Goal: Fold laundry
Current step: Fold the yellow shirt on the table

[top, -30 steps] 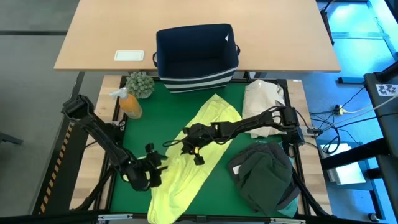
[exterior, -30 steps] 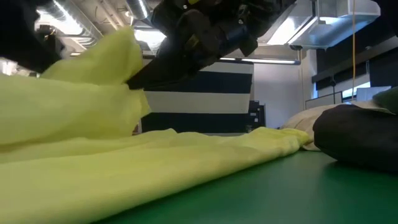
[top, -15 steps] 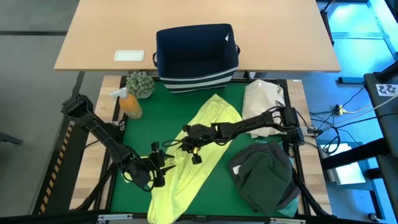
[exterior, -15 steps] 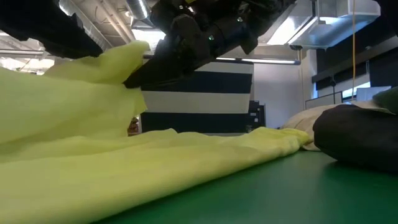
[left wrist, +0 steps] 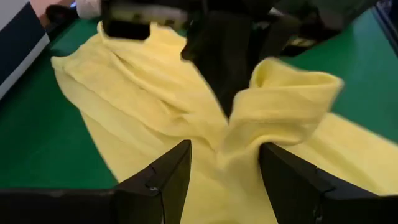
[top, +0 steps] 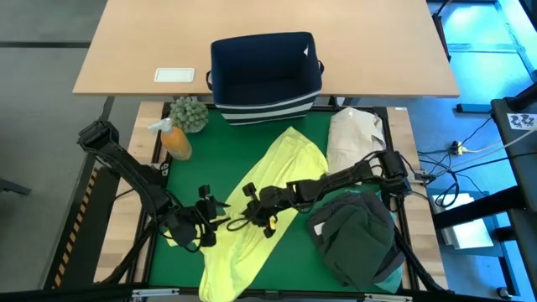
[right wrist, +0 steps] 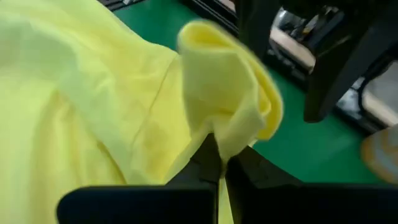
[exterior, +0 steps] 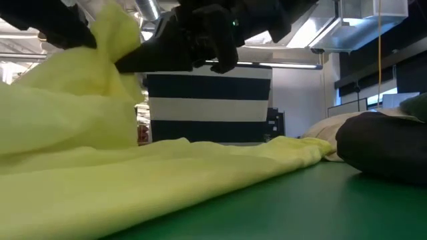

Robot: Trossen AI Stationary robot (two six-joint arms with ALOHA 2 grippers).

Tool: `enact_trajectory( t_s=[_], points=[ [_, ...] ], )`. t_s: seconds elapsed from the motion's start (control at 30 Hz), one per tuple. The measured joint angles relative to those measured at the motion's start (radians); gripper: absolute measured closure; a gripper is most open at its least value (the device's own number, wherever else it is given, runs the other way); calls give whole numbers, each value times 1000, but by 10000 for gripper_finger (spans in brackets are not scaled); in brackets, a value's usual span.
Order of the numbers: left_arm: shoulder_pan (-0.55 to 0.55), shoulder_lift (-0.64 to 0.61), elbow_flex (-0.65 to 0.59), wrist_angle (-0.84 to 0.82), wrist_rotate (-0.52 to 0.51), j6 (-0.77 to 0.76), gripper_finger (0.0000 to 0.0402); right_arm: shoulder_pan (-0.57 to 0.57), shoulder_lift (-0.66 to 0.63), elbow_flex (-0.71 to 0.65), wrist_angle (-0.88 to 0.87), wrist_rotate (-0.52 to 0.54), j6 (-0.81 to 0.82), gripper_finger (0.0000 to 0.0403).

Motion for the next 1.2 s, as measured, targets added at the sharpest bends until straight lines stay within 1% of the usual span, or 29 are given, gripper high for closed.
enact_trajectory(
  t_s=[0.13, 0.4, 0.5, 0.57, 0.63, 0.8, 1.0, 1.1, 1.2],
  points=[
    [0, -39, 0, -95, 12, -39, 218, 30, 0, 0, 1, 50, -66, 393],
    [3, -113, 0, -207, 7, -74, 218, 74, 0, 0, 3, 128, -154, 393],
    [16, -133, 0, -286, -10, -135, 218, 85, 0, 0, 1, 135, -165, 393],
    [33, -139, 0, -292, -10, -155, 218, 91, 0, 0, 1, 136, -165, 393],
    [51, -139, 0, -257, 34, -145, 218, 95, 0, 0, 2, 147, -179, 393],
    [89, -121, 0, -77, 223, -7, 218, 98, 0, 0, 23, 197, -215, 393],
    [124, -84, 0, 129, 428, 103, 218, 97, 0, 0, 75, 326, -245, 393],
    [128, -53, 0, 213, 479, 141, 218, 97, 0, 0, 98, 384, -247, 393],
    [129, -20, 0, 234, 482, 157, 218, 97, 0, 0, 118, 408, -257, 393]
  ],
)
